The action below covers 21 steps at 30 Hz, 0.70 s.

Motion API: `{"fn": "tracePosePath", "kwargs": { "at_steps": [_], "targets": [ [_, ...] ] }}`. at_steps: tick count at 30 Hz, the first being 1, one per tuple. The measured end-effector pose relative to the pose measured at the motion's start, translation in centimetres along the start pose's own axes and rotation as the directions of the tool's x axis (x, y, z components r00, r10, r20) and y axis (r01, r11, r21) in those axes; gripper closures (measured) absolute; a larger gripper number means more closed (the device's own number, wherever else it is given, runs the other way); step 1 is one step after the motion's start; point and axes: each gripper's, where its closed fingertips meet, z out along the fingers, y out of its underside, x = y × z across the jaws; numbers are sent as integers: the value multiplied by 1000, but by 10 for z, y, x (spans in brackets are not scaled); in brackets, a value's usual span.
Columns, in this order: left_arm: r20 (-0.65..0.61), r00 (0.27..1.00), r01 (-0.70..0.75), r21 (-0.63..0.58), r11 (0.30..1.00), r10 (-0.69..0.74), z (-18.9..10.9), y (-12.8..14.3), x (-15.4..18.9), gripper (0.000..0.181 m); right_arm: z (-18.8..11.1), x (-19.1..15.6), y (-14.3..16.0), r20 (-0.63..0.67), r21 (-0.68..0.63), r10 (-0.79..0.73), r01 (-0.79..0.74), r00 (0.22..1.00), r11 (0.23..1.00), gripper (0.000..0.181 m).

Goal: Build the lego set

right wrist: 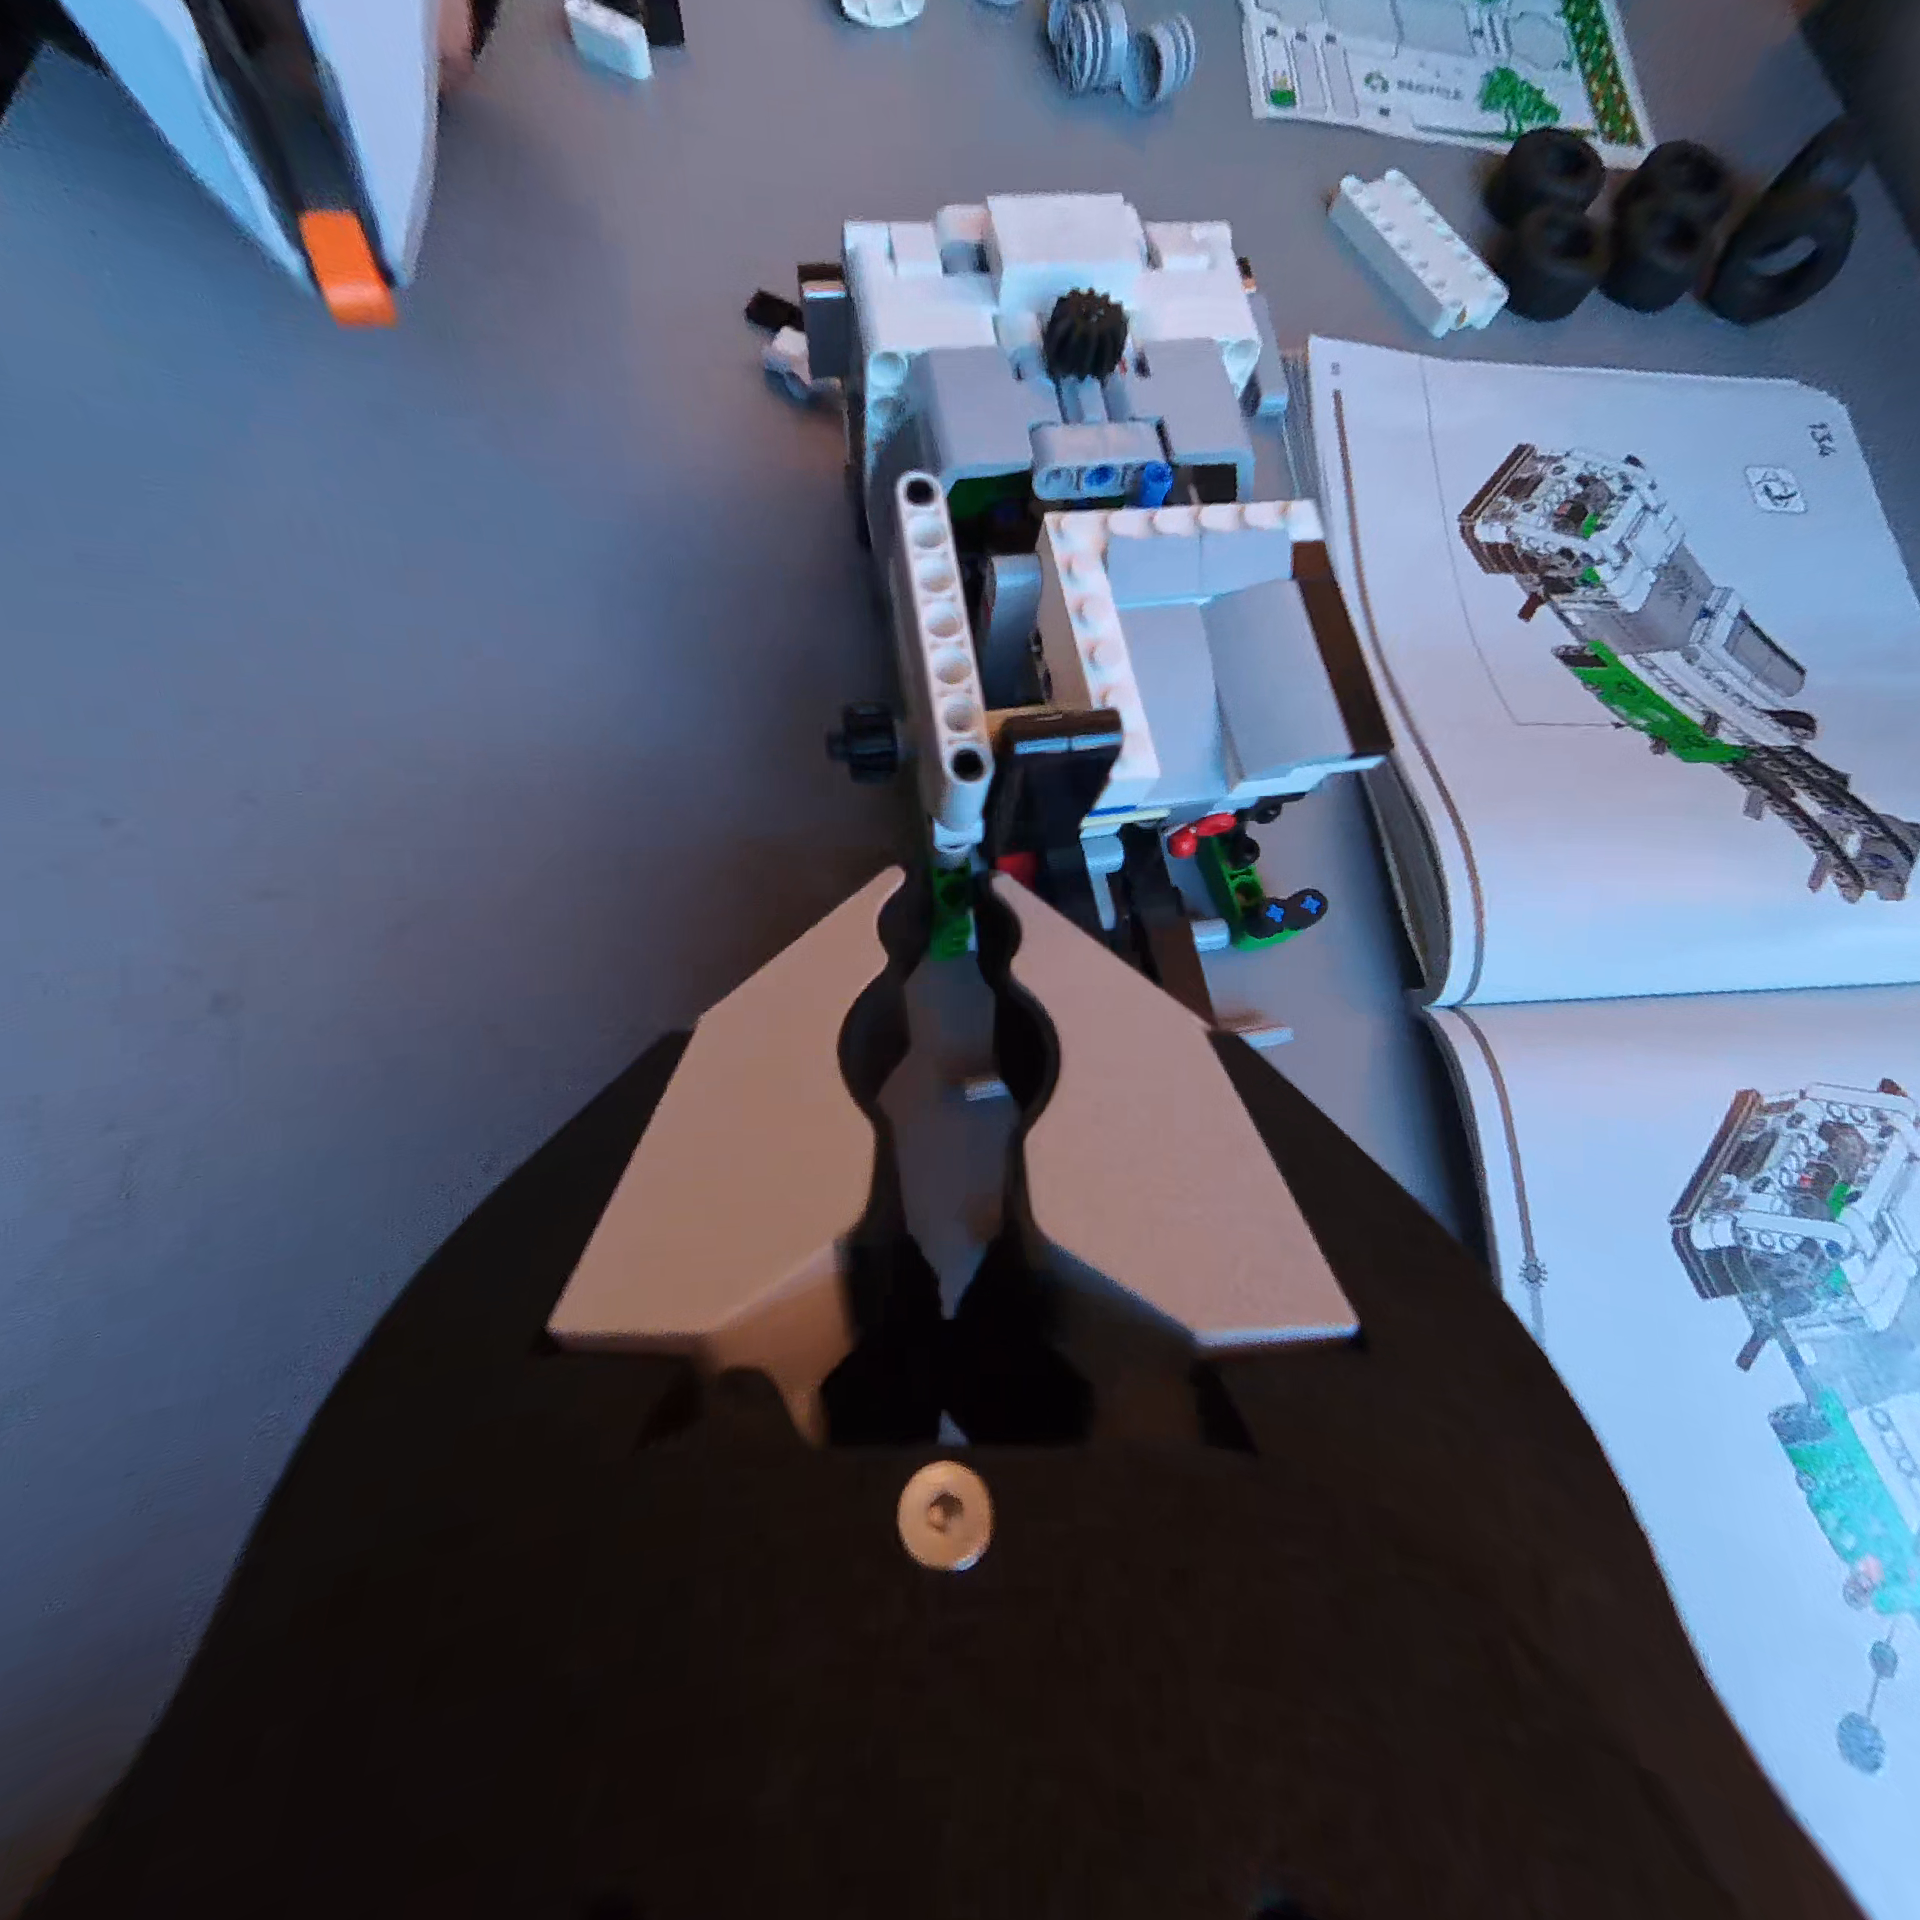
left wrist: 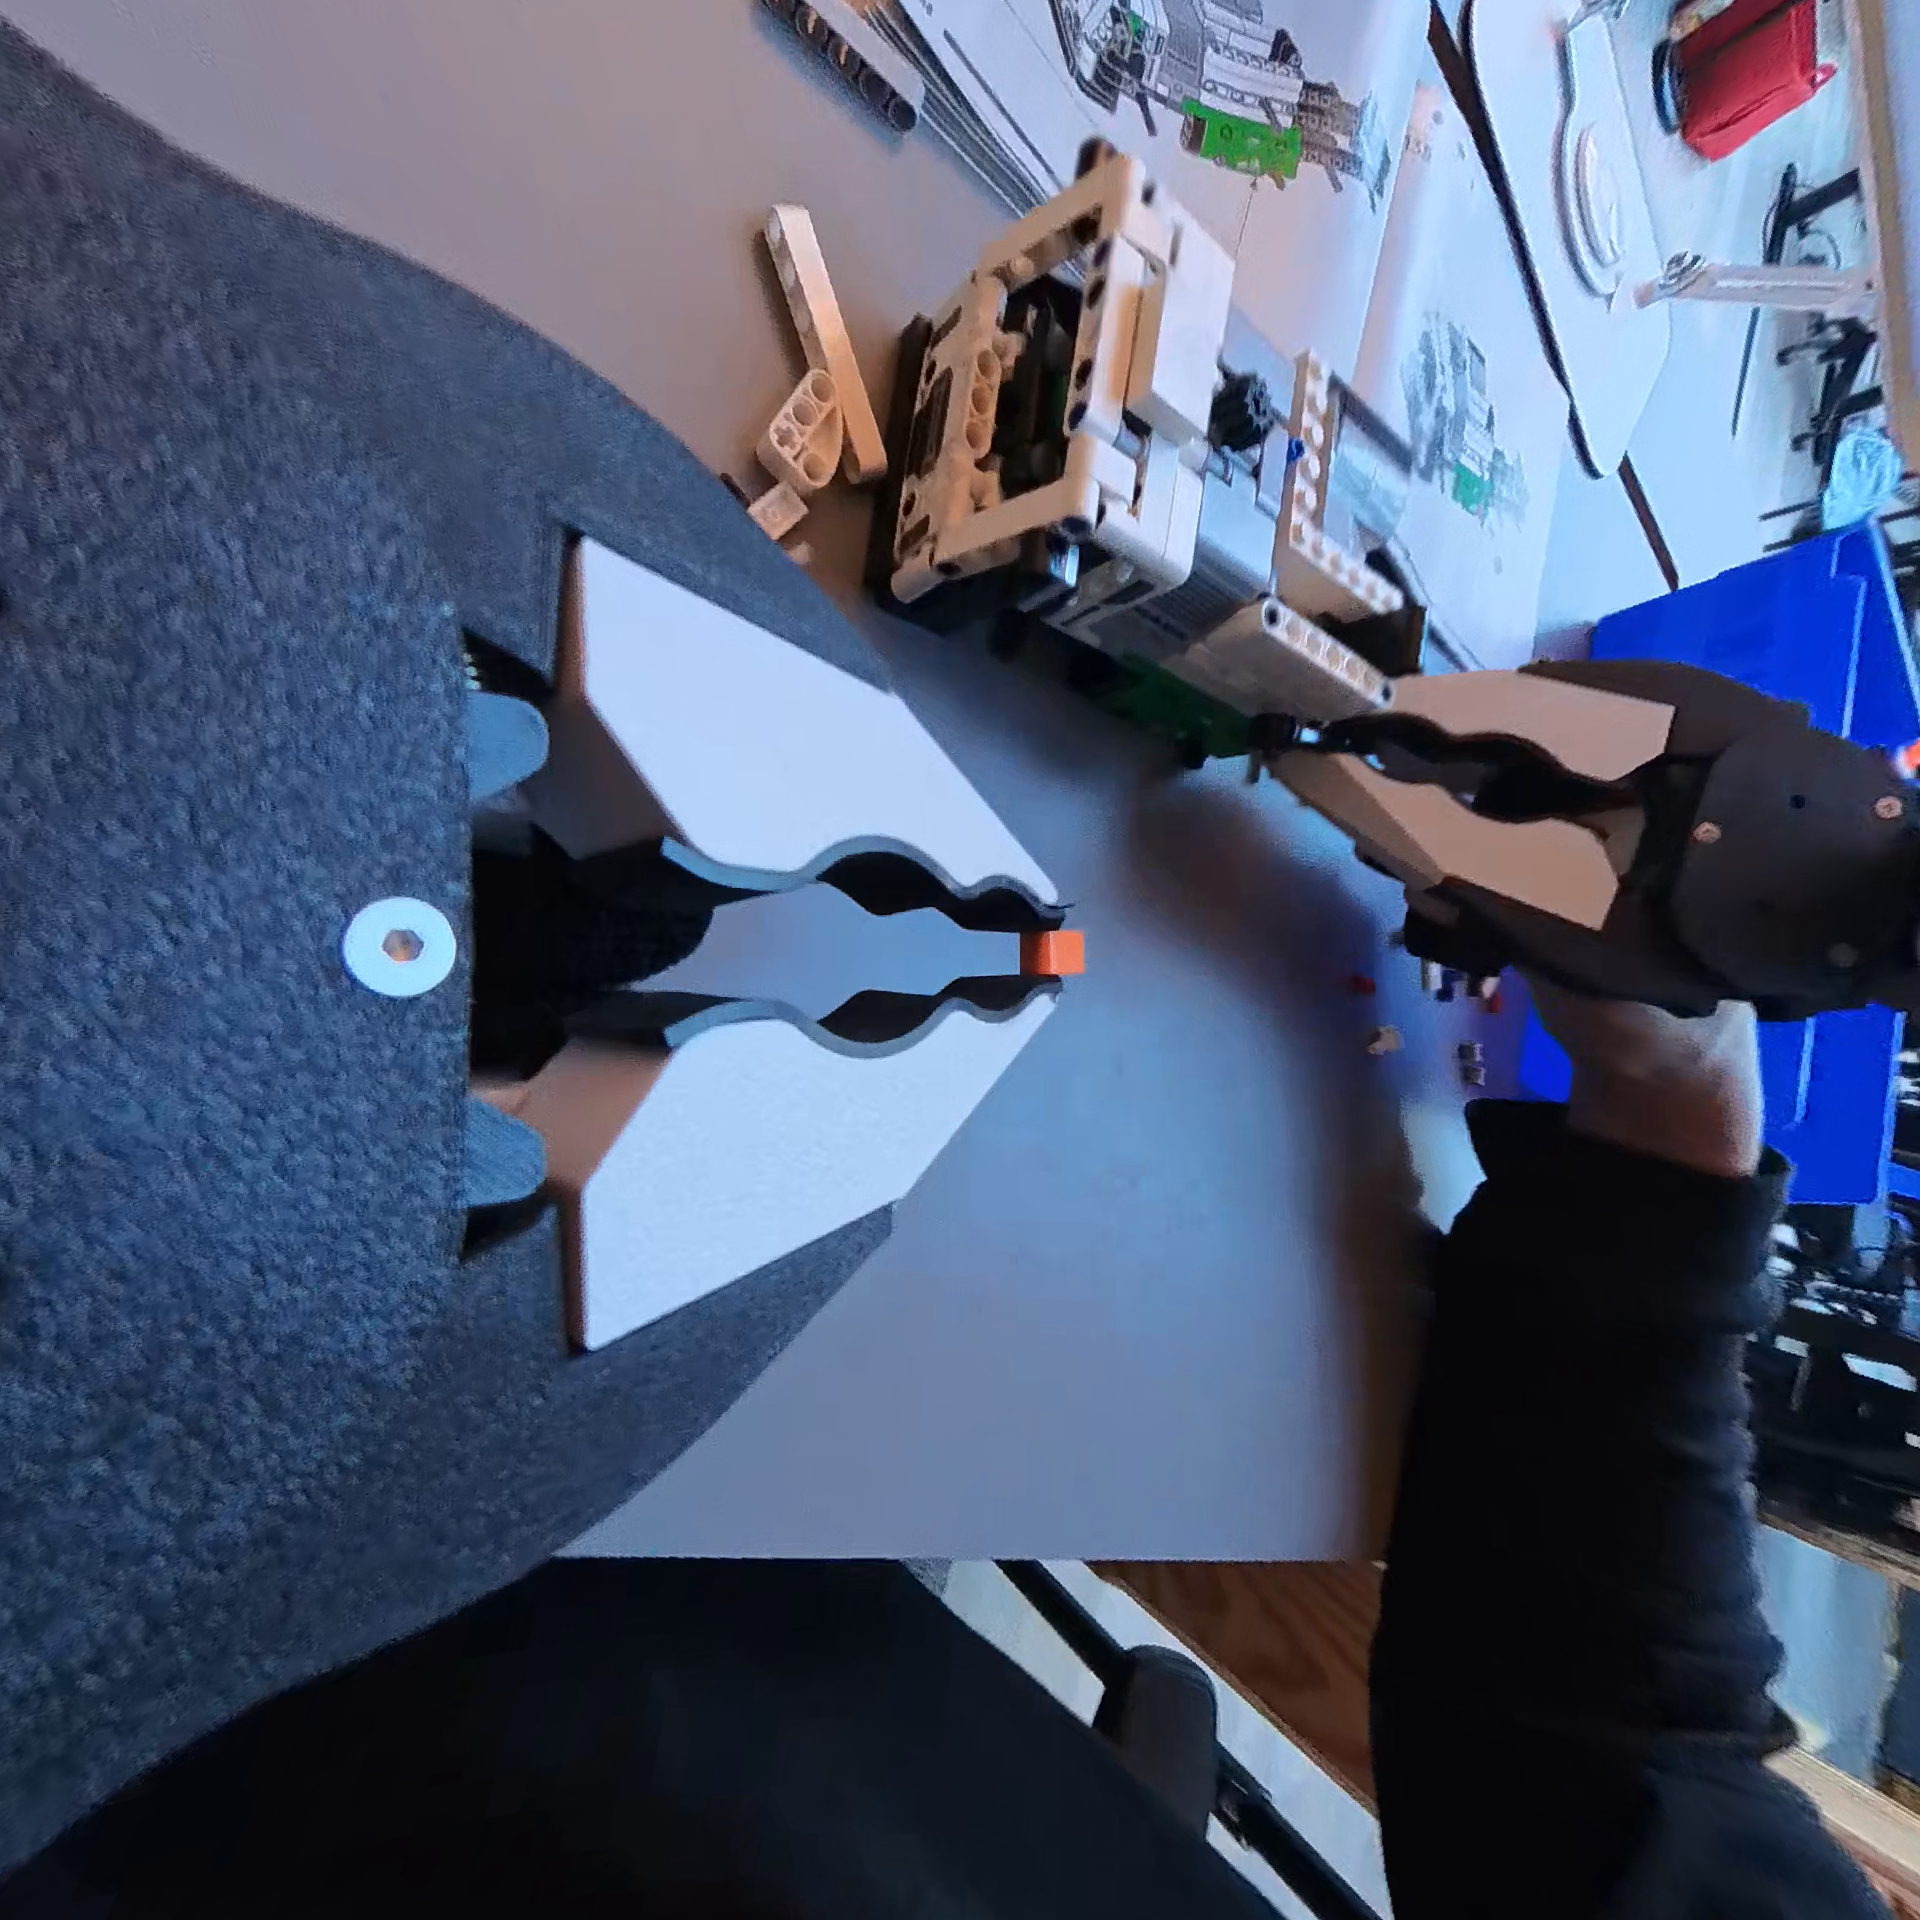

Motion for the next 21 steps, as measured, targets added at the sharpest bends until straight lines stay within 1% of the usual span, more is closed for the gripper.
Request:
{"fn": "tracePosePath", "kwargs": {
  "at_steps": [2,6,11,14,17,21],
  "targets": [
    [13,1000,-24,-32,999,25,4,4,2,174,1,1,-1,-13,8,25,-25,1000,1000,174],
    [41,998,-44,-72,996,47,9,9,7,175,4,-19,-7,97,7,149,-151,984,989,175],
    [66,995,-67,-129,989,76,13,18,13,174,-1,-34,-24,188,20,308,-317,933,948,175],
    [77,994,-62,-135,989,73,19,15,12,175,-4,-39,-31,224,19,381,-395,897,919,175],
    [70,996,-45,-118,992,54,30,7,7,175,-2,-40,-34,211,21,394,-407,894,913,175],
    [30,999,-26,-142,990,30,48,5,-1,175,-2,-41,-37,200,29,394,-408,897,913,175]
  ]
}}
